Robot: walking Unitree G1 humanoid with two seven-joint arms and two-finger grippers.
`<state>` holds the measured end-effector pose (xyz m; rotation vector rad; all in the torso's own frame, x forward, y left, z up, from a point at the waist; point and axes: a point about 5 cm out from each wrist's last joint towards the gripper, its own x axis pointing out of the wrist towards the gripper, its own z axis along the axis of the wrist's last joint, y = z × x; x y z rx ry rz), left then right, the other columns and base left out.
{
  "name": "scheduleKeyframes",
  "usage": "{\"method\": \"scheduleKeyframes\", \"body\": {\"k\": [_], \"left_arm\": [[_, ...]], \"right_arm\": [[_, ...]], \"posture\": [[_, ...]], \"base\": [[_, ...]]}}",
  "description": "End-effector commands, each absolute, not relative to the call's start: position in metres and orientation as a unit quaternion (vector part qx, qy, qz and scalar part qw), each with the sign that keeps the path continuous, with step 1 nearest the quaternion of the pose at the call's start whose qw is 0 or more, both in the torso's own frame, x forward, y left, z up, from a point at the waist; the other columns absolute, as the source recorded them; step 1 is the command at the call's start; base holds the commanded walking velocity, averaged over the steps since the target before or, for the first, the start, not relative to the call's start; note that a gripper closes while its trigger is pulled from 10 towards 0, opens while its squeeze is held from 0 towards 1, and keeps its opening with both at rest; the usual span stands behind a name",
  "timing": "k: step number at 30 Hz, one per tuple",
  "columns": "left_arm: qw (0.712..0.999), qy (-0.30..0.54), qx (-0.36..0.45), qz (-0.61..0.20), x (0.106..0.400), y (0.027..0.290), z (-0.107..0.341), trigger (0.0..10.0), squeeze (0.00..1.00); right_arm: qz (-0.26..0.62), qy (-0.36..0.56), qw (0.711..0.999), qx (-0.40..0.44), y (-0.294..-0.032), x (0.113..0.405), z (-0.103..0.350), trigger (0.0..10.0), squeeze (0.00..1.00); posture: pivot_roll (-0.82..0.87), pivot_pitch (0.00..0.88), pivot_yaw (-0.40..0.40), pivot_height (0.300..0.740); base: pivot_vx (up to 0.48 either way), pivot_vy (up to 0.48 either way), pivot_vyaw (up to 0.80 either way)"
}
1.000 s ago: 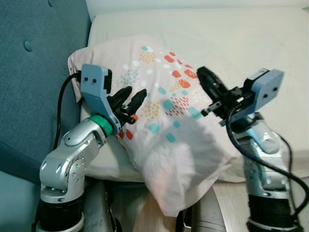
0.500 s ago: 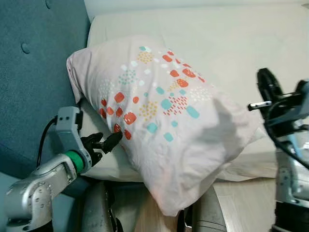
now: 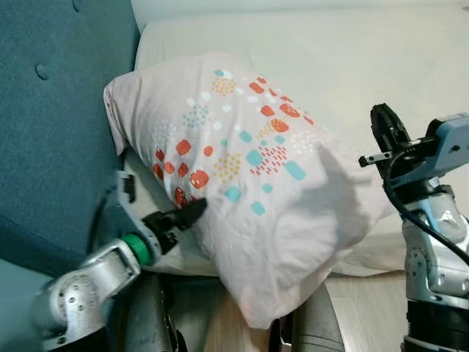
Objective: Clean up the room
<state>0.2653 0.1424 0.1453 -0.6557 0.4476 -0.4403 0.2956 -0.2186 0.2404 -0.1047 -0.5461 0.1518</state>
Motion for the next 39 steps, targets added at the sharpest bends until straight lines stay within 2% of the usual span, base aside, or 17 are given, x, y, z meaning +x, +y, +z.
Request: {"method": "scheduleKeyframes", "body": {"k": [1,2,3,4,5,7,8,13,14,16,17,23,25,30,39], "left_arm": [[0.896,0.23,-0.317,-0.209,0.265,0.138,0.137,10.0,1.0],[0.893,0.227,-0.317,-0.224,0.27,0.126,0.136,10.0,0.99],[0.893,0.228,-0.311,-0.23,0.274,0.117,0.134,10.0,0.53],[0.893,0.228,-0.311,-0.23,0.274,0.117,0.134,10.0,0.53],[0.891,0.233,-0.317,-0.228,0.279,0.108,0.131,10.0,0.0],[0.889,0.232,-0.319,-0.233,0.284,0.099,0.132,10.0,0.0],[0.884,0.234,-0.326,-0.238,0.295,0.078,0.133,10.0,0.0],[0.886,0.239,-0.322,-0.232,0.304,0.066,0.134,10.0,0.0],[0.888,0.249,-0.311,-0.229,0.306,0.064,0.134,3.7,0.0],[0.89,0.255,-0.302,-0.227,0.308,0.063,0.134,3.7,0.0],[0.902,0.252,-0.267,-0.228,0.31,0.067,0.14,0.0,0.0],[0.916,0.247,-0.226,-0.221,0.311,0.082,0.147,0.0,0.0],[0.923,0.239,-0.214,-0.211,0.312,0.091,0.152,0.0,0.0],[0.934,0.214,-0.205,-0.201,0.315,0.094,0.163,0.0,0.0],[0.955,0.139,-0.163,-0.207,0.321,0.096,0.202,0.0,0.0]], "right_arm": [[0.069,-0.268,0.96,-0.051,-0.222,0.296,0.239,10.0,0.0],[0.068,-0.269,0.959,-0.052,-0.223,0.296,0.239,10.0,0.0],[0.068,-0.269,0.959,-0.052,-0.224,0.296,0.239,10.0,0.0],[0.068,-0.269,0.959,-0.052,-0.224,0.296,0.239,10.0,0.0],[0.067,-0.269,0.959,-0.052,-0.224,0.297,0.24,10.0,0.0],[0.068,-0.271,0.959,-0.051,-0.223,0.297,0.241,10.0,0.0],[0.069,-0.274,0.958,-0.052,-0.223,0.299,0.242,10.0,0.0],[0.068,-0.275,0.958,-0.052,-0.224,0.301,0.243,10.0,0.0],[0.068,-0.275,0.958,-0.053,-0.223,0.301,0.243,10.0,0.0],[0.068,-0.275,0.958,-0.053,-0.223,0.301,0.243,10.0,0.0],[0.066,-0.274,0.958,-0.053,-0.224,0.302,0.241,10.0,0.0],[0.059,-0.253,0.965,-0.04,-0.225,0.304,0.232,10.0,0.0],[0.053,-0.222,0.974,0.001,-0.222,0.308,0.219,10.0,0.0],[0.04,-0.219,0.974,0.036,-0.22,0.31,0.214,10.0,0.0],[0.019,-0.236,0.971,0.036,-0.228,0.312,0.216,10.0,0.0]], "posture": [[0.02,0.17,0.06,0.551],[0.02,0.17,0.059,0.551],[0.02,0.167,0.058,0.551],[0.02,0.167,0.058,0.551],[0.02,0.165,0.056,0.551],[0.01,0.162,0.056,0.551],[0.01,0.154,0.055,0.551],[0.01,0.148,0.056,0.551],[0.0,0.143,0.059,0.551],[0.0,0.143,0.059,0.551],[0.01,0.141,0.065,0.551],[0.02,0.139,0.069,0.551],[0.03,0.139,0.07,0.551],[0.03,0.139,0.07,0.551],[0.03,0.14,0.071,0.561]], "base": [[0.0,0.0,0.0],[0.0,0.0,0.0],[0.0,0.0,0.0],[0.0,0.0,0.0],[0.0,0.0,0.0],[0.0,0.0,0.0],[0.0,0.0,0.0],[0.0,0.0,0.0],[0.0,0.0,0.0],[0.0,0.0,0.0],[0.0,0.0,0.0],[0.0,0.0,0.0],[0.0,0.0,0.0],[0.0,0.0,0.0],[0.0,0.0,0.0]]}}
